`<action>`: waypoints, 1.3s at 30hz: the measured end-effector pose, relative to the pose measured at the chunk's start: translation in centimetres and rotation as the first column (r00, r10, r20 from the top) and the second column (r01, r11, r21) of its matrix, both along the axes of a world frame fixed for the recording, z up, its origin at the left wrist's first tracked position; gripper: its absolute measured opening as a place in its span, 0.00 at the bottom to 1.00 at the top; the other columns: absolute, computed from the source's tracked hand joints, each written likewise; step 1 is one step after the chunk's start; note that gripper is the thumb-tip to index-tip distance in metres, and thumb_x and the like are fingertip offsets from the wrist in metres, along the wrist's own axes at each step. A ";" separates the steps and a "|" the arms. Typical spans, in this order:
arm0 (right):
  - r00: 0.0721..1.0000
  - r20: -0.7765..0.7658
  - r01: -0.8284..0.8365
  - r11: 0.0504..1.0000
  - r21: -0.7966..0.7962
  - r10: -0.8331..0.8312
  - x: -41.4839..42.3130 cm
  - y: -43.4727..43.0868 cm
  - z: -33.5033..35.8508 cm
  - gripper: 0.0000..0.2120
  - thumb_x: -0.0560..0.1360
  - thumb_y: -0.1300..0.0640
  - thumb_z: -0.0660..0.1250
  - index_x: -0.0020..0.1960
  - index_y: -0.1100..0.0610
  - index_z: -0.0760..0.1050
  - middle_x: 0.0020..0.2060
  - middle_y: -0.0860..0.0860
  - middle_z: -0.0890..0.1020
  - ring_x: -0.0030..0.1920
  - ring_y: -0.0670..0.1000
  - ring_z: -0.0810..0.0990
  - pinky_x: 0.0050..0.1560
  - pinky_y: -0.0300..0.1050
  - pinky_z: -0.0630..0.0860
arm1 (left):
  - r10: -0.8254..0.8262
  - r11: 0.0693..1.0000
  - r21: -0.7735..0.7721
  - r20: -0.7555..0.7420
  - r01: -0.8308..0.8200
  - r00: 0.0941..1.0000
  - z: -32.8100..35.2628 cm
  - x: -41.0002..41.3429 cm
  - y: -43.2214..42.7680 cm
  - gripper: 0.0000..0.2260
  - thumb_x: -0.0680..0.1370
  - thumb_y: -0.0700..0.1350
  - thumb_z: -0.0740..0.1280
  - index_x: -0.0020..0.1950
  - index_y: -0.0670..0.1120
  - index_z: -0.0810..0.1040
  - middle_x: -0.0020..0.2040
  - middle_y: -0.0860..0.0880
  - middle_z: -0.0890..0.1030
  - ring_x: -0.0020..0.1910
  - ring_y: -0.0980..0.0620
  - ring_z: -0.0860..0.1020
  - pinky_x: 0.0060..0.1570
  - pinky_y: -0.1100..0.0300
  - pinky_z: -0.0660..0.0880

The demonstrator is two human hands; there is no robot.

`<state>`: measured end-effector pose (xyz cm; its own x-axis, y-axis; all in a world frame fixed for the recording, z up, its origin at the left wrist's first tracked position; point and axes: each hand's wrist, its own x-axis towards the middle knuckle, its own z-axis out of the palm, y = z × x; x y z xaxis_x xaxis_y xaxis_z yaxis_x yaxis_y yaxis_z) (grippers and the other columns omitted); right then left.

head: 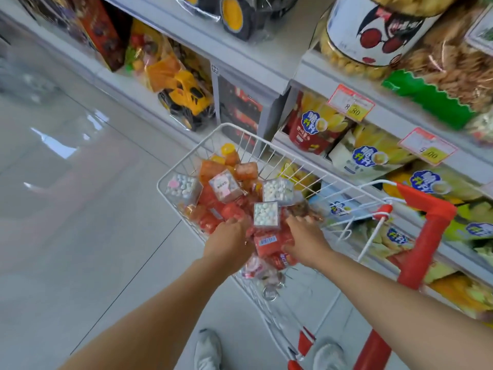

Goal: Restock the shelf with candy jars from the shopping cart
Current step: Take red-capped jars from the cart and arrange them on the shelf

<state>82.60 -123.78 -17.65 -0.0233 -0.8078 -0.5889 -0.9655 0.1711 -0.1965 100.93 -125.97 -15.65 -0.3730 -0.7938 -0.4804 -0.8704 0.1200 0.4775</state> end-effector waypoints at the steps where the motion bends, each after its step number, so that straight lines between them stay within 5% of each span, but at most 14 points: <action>1: 0.998 -0.047 -0.049 0.999 -0.012 0.049 0.0 -0.2 -0.1 0.20 0.74 0.50 0.70 0.62 0.56 0.70 0.64 0.53 0.72 0.65 0.58 0.66 0.62 0.49 0.66 | -0.009 1.000 0.027 0.001 0.009 1.000 -0.3 -0.2 0.0 0.15 0.77 0.42 0.62 0.63 0.45 0.73 0.56 0.45 0.77 0.54 0.45 0.77 0.53 0.50 0.77; 5: 0.992 -0.002 -0.126 0.990 0.057 0.127 -0.5 -0.7 0.4 0.19 0.73 0.46 0.71 0.58 0.57 0.73 0.60 0.54 0.72 0.61 0.57 0.69 0.59 0.49 0.68 | -0.031 0.996 0.086 0.025 0.028 0.999 -0.9 -0.8 0.3 0.16 0.77 0.43 0.63 0.65 0.45 0.72 0.56 0.45 0.76 0.52 0.46 0.77 0.51 0.52 0.78; 10: 0.905 0.401 0.066 0.979 0.194 -0.141 -1.6 -1.1 2.7 0.14 0.71 0.50 0.74 0.51 0.53 0.74 0.44 0.49 0.79 0.42 0.51 0.80 0.43 0.50 0.79 | -0.062 0.989 0.130 -0.024 0.064 0.998 -0.7 -1.0 0.6 0.21 0.74 0.49 0.70 0.65 0.48 0.72 0.57 0.49 0.77 0.53 0.50 0.76 0.52 0.56 0.75; 14: 0.758 0.608 0.164 0.972 0.170 -0.234 -1.4 -2.1 4.6 0.17 0.70 0.45 0.74 0.54 0.53 0.78 0.48 0.48 0.82 0.51 0.47 0.81 0.55 0.47 0.79 | 0.039 0.989 0.143 -0.122 -0.021 0.992 0.1 -0.6 0.3 0.13 0.73 0.49 0.71 0.53 0.47 0.73 0.47 0.49 0.79 0.44 0.50 0.78 0.47 0.49 0.78; 17: 0.723 0.652 0.238 0.969 0.074 -0.227 0.0 -3.4 5.2 0.21 0.73 0.39 0.66 0.59 0.51 0.76 0.51 0.47 0.81 0.53 0.46 0.80 0.57 0.47 0.77 | 0.140 0.990 -0.004 -0.097 -0.141 0.985 1.5 0.5 -0.6 0.13 0.73 0.53 0.69 0.52 0.48 0.72 0.45 0.51 0.78 0.42 0.51 0.77 0.41 0.52 0.78; 22: 0.837 0.527 0.246 0.962 -0.121 -0.148 4.2 -5.5 4.2 0.13 0.77 0.49 0.66 0.58 0.54 0.75 0.49 0.47 0.81 0.50 0.48 0.79 0.53 0.46 0.77 | 0.477 0.791 -0.388 -0.095 -0.474 0.874 3.3 4.3 -2.0 0.15 0.74 0.56 0.67 0.48 0.48 0.67 0.43 0.51 0.74 0.42 0.49 0.70 0.46 0.56 0.62; 27: 0.991 0.130 0.041 0.990 -0.132 -0.024 8.4 -5.9 1.0 0.24 0.73 0.40 0.68 0.62 0.54 0.73 0.56 0.54 0.78 0.58 0.55 0.74 0.59 0.50 0.72 | 0.549 0.735 -0.417 -0.097 -0.535 0.830 2.2 8.1 -2.1 0.17 0.73 0.61 0.64 0.48 0.49 0.68 0.43 0.52 0.73 0.50 0.48 0.67 0.49 0.59 0.54; 31: 0.986 -0.153 -0.097 0.971 -0.217 0.065 10.2 -6.3 -0.6 0.26 0.72 0.36 0.67 0.59 0.55 0.74 0.57 0.53 0.79 0.62 0.55 0.71 0.60 0.50 0.65 | 0.537 0.746 -0.384 -0.138 -0.545 0.832 1.1 9.1 -1.6 0.18 0.73 0.62 0.64 0.49 0.49 0.69 0.45 0.53 0.74 0.54 0.49 0.66 0.49 0.60 0.54; 36: 0.962 -0.216 -0.213 0.957 -0.199 0.169 10.4 -6.2 -1.4 0.24 0.72 0.34 0.64 0.57 0.52 0.75 0.58 0.50 0.76 0.63 0.54 0.69 0.64 0.52 0.61 | 0.535 0.762 -0.340 -0.148 -0.551 0.832 0.7 9.6 -1.2 0.18 0.74 0.63 0.64 0.50 0.49 0.70 0.46 0.53 0.76 0.54 0.50 0.67 0.48 0.60 0.54; 39: 0.993 -0.035 -0.121 0.958 -0.260 0.116 9.4 -5.8 -0.9 0.24 0.71 0.35 0.66 0.57 0.52 0.74 0.54 0.48 0.79 0.58 0.52 0.74 0.65 0.51 0.64 | 0.545 0.761 -0.313 -0.168 -0.569 0.821 1.1 9.7 -1.0 0.18 0.74 0.63 0.64 0.49 0.49 0.70 0.44 0.53 0.75 0.52 0.50 0.66 0.48 0.60 0.55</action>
<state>92.01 -129.62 -18.57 0.0731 -0.9309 -0.3578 -0.9797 0.0001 -0.2003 110.65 -126.95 -14.56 0.1656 -0.9764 -0.1384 -0.8036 -0.2149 0.5550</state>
